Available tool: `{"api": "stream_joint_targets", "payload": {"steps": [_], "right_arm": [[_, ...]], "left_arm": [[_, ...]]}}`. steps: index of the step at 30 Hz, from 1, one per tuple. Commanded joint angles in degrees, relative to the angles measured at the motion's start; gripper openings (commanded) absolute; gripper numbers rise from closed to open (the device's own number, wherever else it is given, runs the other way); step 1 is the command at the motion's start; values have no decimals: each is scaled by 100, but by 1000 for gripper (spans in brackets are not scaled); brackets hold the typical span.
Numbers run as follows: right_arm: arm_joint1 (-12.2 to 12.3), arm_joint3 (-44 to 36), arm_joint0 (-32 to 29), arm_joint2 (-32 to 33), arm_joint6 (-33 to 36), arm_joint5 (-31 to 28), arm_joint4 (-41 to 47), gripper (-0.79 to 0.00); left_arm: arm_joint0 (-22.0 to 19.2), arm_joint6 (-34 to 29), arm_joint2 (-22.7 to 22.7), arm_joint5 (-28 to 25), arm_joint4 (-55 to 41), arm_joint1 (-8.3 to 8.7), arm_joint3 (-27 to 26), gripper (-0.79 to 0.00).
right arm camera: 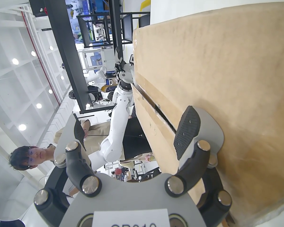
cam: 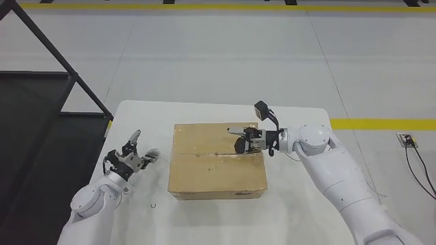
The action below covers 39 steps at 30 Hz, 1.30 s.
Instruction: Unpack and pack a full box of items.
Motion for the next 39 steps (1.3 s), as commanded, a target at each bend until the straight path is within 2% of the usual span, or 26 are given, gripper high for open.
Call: {"api": "stream_joint_targets", "payload": {"steps": [1, 8, 12, 15, 25, 30, 33, 39], "right_arm": [[0, -16, 1, -1, -5, 14, -13, 0], [-9, -115, -13, -22, -41, 73, -61, 0], [-16, -135, -20, -36, -60, 103, -77, 0], [-28, -131, -4, -56, -51, 115, -79, 0], [-66, -16, 72, -99, -13, 84, -80, 0], [-68, 24, 80, -88, 3, 71, -74, 0], [-71, 38, 82, -84, 6, 76, -73, 0], [-71, 20, 80, -76, -6, 89, -101, 0]], "left_arm": [[30, 233, 56, -294, 71, -15, -31, 0], [504, 1149, 160, -1174, 740, -25, -467, 0], [716, 1768, 92, -1325, 1195, -6, -661, 0], [717, 1791, 109, -1232, 1366, 10, -680, 0], [560, 979, 520, -832, 1497, 16, -458, 0], [338, 1135, 546, -915, 1226, -11, -211, 0], [164, 1304, 527, -1146, 925, -42, -45, 0], [89, 1197, 365, -2058, 262, -72, -8, 0]]}}
